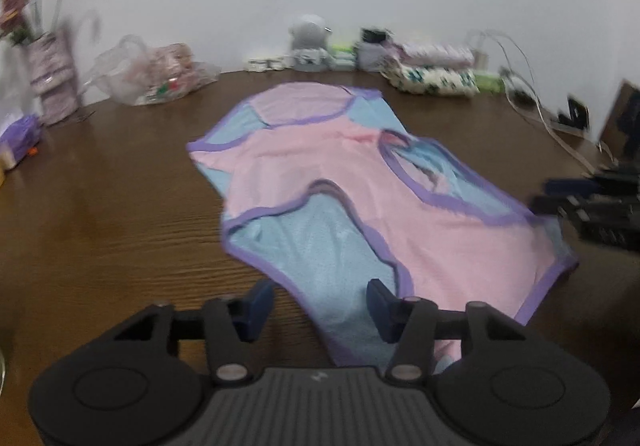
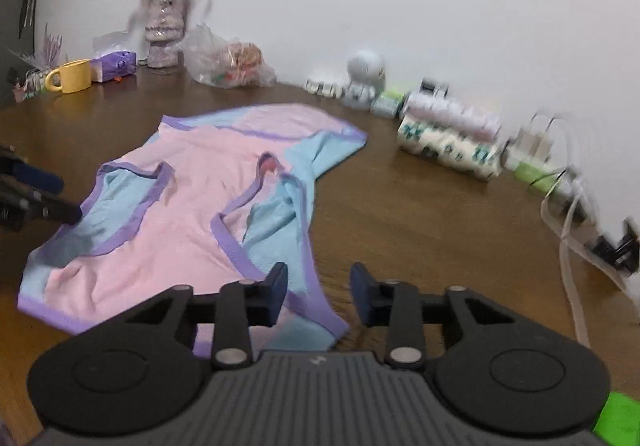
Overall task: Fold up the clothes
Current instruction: 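Lay the garment back on the table and release both grippers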
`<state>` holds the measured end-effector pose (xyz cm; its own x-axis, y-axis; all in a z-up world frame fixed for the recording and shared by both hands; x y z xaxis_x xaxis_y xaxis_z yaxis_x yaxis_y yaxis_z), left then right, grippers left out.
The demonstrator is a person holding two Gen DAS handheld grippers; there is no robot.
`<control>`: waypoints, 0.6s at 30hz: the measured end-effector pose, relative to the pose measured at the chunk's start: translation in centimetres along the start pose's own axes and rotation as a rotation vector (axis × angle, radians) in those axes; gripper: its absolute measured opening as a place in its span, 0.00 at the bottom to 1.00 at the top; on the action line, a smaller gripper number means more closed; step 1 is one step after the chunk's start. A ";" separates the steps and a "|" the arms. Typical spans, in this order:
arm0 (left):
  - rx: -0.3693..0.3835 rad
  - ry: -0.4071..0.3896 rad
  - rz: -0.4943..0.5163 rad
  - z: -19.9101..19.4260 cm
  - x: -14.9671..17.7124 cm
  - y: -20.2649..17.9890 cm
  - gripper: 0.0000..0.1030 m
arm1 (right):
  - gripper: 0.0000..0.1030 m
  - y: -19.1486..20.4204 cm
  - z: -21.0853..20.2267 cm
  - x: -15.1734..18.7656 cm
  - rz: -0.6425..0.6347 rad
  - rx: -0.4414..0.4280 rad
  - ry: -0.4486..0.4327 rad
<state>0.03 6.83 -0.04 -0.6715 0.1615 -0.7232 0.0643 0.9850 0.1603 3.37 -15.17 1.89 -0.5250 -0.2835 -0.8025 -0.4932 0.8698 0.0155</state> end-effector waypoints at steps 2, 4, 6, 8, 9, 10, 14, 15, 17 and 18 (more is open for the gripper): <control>-0.003 -0.001 0.021 0.2 0.6 -0.3 0.31 | 0.15 -0.5 1.4 0.4 0.032 -0.015 0.021; 0.010 0.003 0.029 -0.2 1.1 -0.2 0.30 | 0.11 -0.4 1.6 1.0 0.018 -0.017 0.027; 0.030 0.011 0.034 -0.8 1.6 0.0 0.30 | 0.03 0.1 1.0 1.8 0.005 -0.026 0.027; 0.049 0.020 0.038 -1.4 2.1 0.3 0.30 | 0.00 0.6 0.0 2.5 -0.012 -0.014 0.040; 0.059 0.024 0.041 -1.7 2.4 0.4 0.30 | 0.00 0.9 -0.6 2.9 -0.020 -0.001 0.053; 0.068 0.029 0.043 -2.0 2.6 0.5 0.30 | 0.00 1.2 -1.6 3.5 -0.028 0.014 0.072; 0.154 0.079 0.061 -4.2 3.8 0.4 0.29 | 0.05 2.3 -6.9 5.3 -0.007 -0.056 0.119; 0.180 0.079 0.054 -4.7 3.7 0.6 0.31 | 0.06 2.6 -8.2 5.8 0.000 -0.079 0.129; 0.224 0.030 0.009 -5.6 2.5 1.5 0.38 | 0.09 2.5 -8.2 4.9 0.002 -0.092 0.106; 0.222 0.001 -0.008 -5.7 1.8 2.0 0.49 | 0.12 2.3 -7.6 4.1 0.001 -0.092 0.085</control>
<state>-5.25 8.72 2.80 -0.6737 0.1533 -0.7229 0.2194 0.9756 0.0024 -5.19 -17.45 3.12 -0.5806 -0.3196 -0.7488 -0.5525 0.8302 0.0740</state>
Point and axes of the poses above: each gripper's, at about its wrist camera, not at the fingertips, and z roughly the way its jaws point, y to its left, x to its underside, the point moved 5 cm from there along z, roughly the way its jaws point, and after that the axes turned 10 degrees about -x, right-handed, at the moved point
